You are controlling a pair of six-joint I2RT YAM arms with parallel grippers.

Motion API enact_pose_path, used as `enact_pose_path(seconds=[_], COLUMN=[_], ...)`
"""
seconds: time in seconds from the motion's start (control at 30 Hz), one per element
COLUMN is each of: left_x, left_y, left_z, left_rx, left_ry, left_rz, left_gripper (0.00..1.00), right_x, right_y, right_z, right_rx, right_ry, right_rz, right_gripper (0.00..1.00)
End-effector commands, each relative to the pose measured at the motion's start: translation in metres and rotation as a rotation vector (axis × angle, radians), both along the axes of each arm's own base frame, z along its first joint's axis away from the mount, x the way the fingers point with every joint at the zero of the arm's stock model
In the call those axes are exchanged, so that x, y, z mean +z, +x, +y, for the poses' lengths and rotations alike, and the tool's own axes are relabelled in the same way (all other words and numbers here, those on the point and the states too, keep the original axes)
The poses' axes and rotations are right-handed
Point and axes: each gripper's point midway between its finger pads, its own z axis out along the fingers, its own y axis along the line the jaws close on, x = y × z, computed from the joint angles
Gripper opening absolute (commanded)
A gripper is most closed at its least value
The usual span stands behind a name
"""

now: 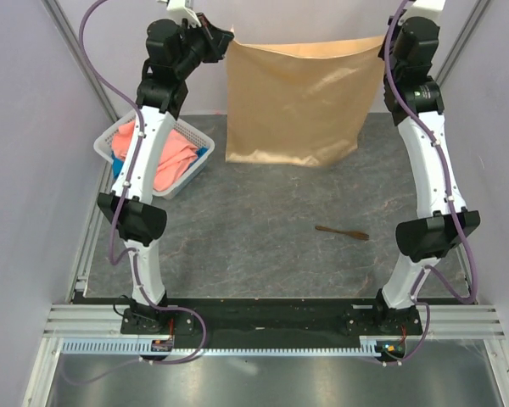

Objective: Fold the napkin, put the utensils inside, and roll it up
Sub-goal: Flatten the napkin out

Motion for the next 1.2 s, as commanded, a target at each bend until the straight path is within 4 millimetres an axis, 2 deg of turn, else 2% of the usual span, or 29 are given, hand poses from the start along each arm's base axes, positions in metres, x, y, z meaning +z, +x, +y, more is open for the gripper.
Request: enact_pose_path(seconds=[0.0, 0.03, 0.07, 0.1, 0.13, 0.17, 0.2, 0.23, 0.27, 0.3, 0.33, 0.37, 0.4, 0.43, 0.47, 0.5, 0.53, 0.63, 0.67, 0.7, 0.73, 0.77, 0.8, 0.83, 0.87, 0.9, 0.93, 1.0, 1.17], left_x=[0.078, 0.074, 0.044, 0.049, 0.007, -0.011, -0.008, -0.064, -0.082, -0.085, -0.138, -0.154, -0.17, -0.2, -0.21, -0.222, -0.241, -0.273, -0.279, -0.281, -0.287, -0.275, -0.279, -0.272, -0.267, -0.273, -0.262, -0.258, -0.247], left_y=[-0.046, -0.049, -0.045, -0.06, -0.056, -0.059, -0.079, -0.078, -0.087, -0.104, -0.113, -0.122, -0.132, -0.152, -0.161, -0.17, -0.186, -0.22, -0.231, -0.24, -0.25, -0.26, -0.267, -0.269, -0.271, -0.276, -0.275, -0.275, -0.272], left_z=[0.008, 0.007, 0.004, 0.008, 0.006, 0.008, 0.013, 0.011, 0.008, 0.009, 0.007, 0.009, 0.011, 0.016, 0.019, 0.022, 0.028, 0.037, 0.039, 0.04, 0.039, 0.041, 0.044, 0.046, 0.049, 0.052, 0.052, 0.052, 0.042], left_rx=[-0.045, -0.053, -0.07, -0.073, -0.079, -0.076, -0.075, -0.084, -0.108, -0.114, -0.119, -0.118, -0.117, -0.116, -0.108, -0.101, -0.096, -0.102, -0.1, -0.105, -0.122, -0.129, -0.128, -0.119, -0.115, -0.11, -0.106, -0.112, -0.196], left_ry=[0.02, 0.028, 0.047, 0.043, 0.061, 0.061, 0.03, 0.034, 0.028, 0.011, 0.028, 0.031, 0.035, 0.047, 0.044, 0.049, 0.055, 0.071, 0.059, 0.049, 0.043, 0.034, 0.045, 0.054, 0.071, 0.092, 0.096, 0.112, 0.169], left_rz=[-0.257, -0.25, -0.185, -0.191, -0.1, -0.06, -0.053, 0.043, 0.069, 0.076, 0.179, 0.206, 0.233, 0.286, 0.3, 0.319, 0.352, 0.434, 0.47, 0.479, 0.492, 0.467, 0.495, 0.488, 0.481, 0.522, 0.508, 0.523, 0.522], left_gripper=[0.02, 0.02, 0.02, 0.02, 0.02, 0.02, 0.02, 0.02, 0.02, 0.02, 0.02, 0.02, 0.02, 0.02, 0.02, 0.02, 0.02, 0.18, 0.24, 0.42, 0.51, 0.59, 0.77, 0.81, 0.82, 0.83, 0.83, 0.84, 0.85], right_x=[0.053, 0.048, 0.011, 0.018, 0.005, -0.043, -0.048, -0.068, -0.12, -0.126, -0.144, -0.186, -0.191, -0.205, -0.232, -0.238, -0.258, -0.275, -0.275, -0.274, -0.273, -0.269, -0.266, -0.265, -0.264, -0.266, -0.266, -0.28, -0.338], right_y=[-0.04, -0.045, -0.041, -0.061, -0.067, -0.067, -0.085, -0.092, -0.1, -0.117, -0.126, -0.138, -0.152, -0.16, -0.171, -0.184, -0.193, -0.214, -0.222, -0.225, -0.228, -0.231, -0.233, -0.233, -0.233, -0.232, -0.23, -0.224, -0.219], right_z=[-0.004, -0.004, -0.004, -0.007, -0.008, -0.009, -0.013, -0.014, -0.016, -0.017, -0.016, -0.015, -0.012, -0.01, -0.01, -0.01, -0.01, -0.01, -0.008, -0.007, -0.003, -0.001, -0.001, -0.001, -0.002, -0.001, -0.001, 0.008, 0.013], right_rx=[0.021, 0.02, 0.014, 0.009, 0.006, -0.012, -0.026, -0.038, -0.057, -0.058, -0.055, -0.059, -0.04, -0.031, -0.035, -0.031, -0.04, -0.039, -0.024, -0.014, 0.009, 0.021, 0.028, 0.025, 0.022, 0.023, 0.023, 0.048, 0.019], right_ry=[0.034, 0.043, 0.042, 0.07, 0.083, 0.085, 0.127, 0.14, 0.148, 0.185, 0.203, 0.206, 0.24, 0.249, 0.252, 0.261, 0.267, 0.279, 0.282, 0.289, 0.299, 0.303, 0.305, 0.305, 0.302, 0.303, 0.307, 0.333, 0.353], right_rz=[-0.139, -0.13, -0.053, -0.08, -0.058, 0.04, 0.036, 0.076, 0.178, 0.176, 0.205, 0.286, 0.287, 0.316, 0.374, 0.391, 0.433, 0.498, 0.507, 0.509, 0.512, 0.5, 0.492, 0.488, 0.49, 0.496, 0.502, 0.547, 0.715], right_gripper=[0.0, 0.0, 0.0, 0.0, 0.0, 0.0, 0.0, 0.0, 0.0, 0.0, 0.0, 0.0, 0.0, 0.0, 0.0, 0.0, 0.0, 0.17, 0.47, 0.59, 0.67, 0.73, 0.74, 0.77, 0.8, 0.8, 0.81, 0.82, 0.83])
